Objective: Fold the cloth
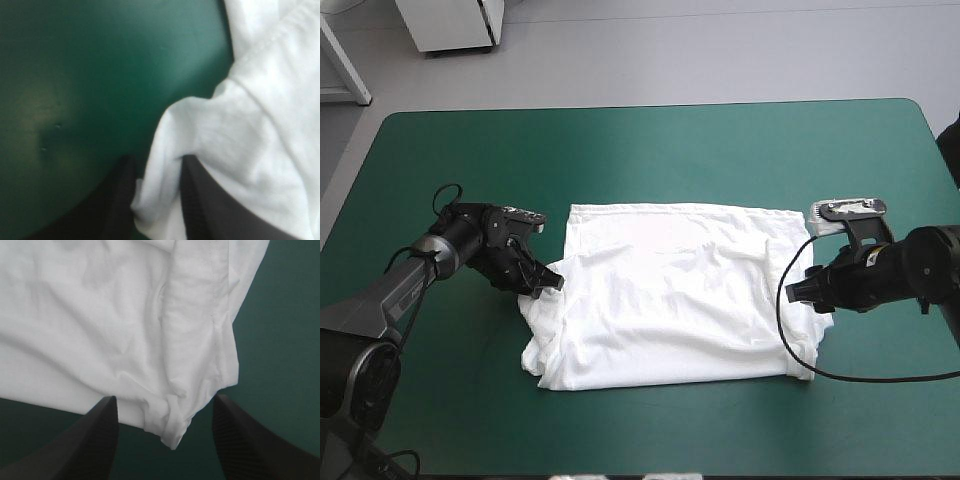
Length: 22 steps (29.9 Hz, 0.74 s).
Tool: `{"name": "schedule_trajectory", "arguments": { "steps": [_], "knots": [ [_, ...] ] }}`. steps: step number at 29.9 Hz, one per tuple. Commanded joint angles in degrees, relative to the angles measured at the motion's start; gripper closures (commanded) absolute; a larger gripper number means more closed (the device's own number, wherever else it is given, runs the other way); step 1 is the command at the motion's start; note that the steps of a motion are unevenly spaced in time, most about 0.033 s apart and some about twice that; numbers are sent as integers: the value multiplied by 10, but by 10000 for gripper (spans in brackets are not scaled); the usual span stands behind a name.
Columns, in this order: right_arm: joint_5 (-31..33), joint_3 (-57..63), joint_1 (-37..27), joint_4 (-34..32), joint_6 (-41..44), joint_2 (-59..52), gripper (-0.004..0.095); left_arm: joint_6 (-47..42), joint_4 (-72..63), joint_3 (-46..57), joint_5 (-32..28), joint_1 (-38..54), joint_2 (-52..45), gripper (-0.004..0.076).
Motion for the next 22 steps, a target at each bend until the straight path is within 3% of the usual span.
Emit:
{"name": "schedule_trajectory", "arguments": {
  "steps": [1,13,22],
  "knots": [
    [-12,-19,0,4,-2,-11,368,7,-56,-4,1,-5,-6,735],
    [-13,-19,0,3,-2,-11,368,24,-118,-38,85,-5,-110,734],
    [-16,-19,0,2,-2,-11,368,40,-188,-72,93,-14,-137,734]
  ]
}}
